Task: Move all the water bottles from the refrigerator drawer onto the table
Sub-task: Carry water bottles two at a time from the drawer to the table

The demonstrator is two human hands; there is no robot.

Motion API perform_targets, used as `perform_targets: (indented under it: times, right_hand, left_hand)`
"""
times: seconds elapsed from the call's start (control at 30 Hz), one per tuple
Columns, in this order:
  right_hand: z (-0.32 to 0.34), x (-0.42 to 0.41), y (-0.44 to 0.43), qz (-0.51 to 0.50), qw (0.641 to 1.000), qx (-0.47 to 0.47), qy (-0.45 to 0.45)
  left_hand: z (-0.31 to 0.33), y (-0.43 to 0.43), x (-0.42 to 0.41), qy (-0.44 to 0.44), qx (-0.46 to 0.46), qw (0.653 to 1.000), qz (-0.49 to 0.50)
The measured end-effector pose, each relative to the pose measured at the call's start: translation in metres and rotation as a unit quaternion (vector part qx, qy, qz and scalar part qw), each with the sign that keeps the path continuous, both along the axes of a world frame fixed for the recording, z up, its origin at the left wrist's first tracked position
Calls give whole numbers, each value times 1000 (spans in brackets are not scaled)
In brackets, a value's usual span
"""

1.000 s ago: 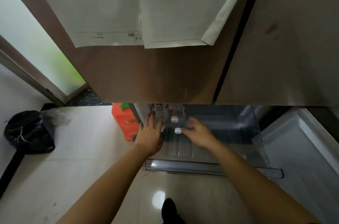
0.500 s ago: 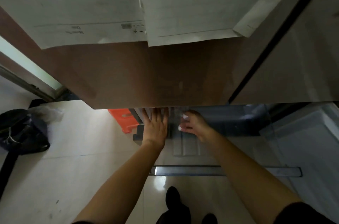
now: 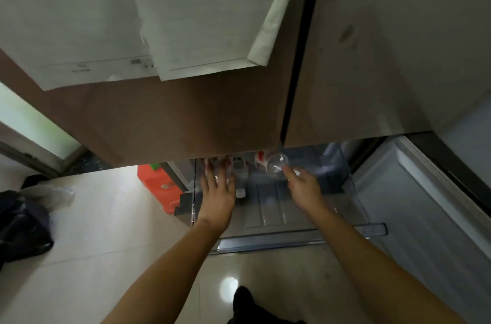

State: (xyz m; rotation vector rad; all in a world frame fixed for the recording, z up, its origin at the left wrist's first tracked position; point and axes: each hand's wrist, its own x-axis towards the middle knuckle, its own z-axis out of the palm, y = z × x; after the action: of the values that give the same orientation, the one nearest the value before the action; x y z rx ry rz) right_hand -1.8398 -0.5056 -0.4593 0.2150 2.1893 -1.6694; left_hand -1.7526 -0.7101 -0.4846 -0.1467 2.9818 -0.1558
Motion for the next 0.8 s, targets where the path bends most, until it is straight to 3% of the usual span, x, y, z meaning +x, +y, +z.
perform_targets:
  times: [0.17, 0.3, 0.47, 0.6, 0.8]
  right_hand:
    - [24, 4, 19, 25, 992, 100, 72]
    - [47, 5, 30, 57, 974, 161, 151]
    - [50, 20, 49, 106, 951, 228, 178]
    - [51, 25, 62, 111, 945, 262, 162]
    - [51, 29, 80, 138, 934, 299, 139]
  left_hand:
    - [38, 16, 16, 45, 123, 991, 21]
    - [85, 28, 22, 140, 261, 951, 87]
    - [129, 40, 26, 179, 347, 907, 160]
    - [138, 47, 25, 98, 361, 904, 204]
    - [127, 64, 16, -31, 346, 929, 129]
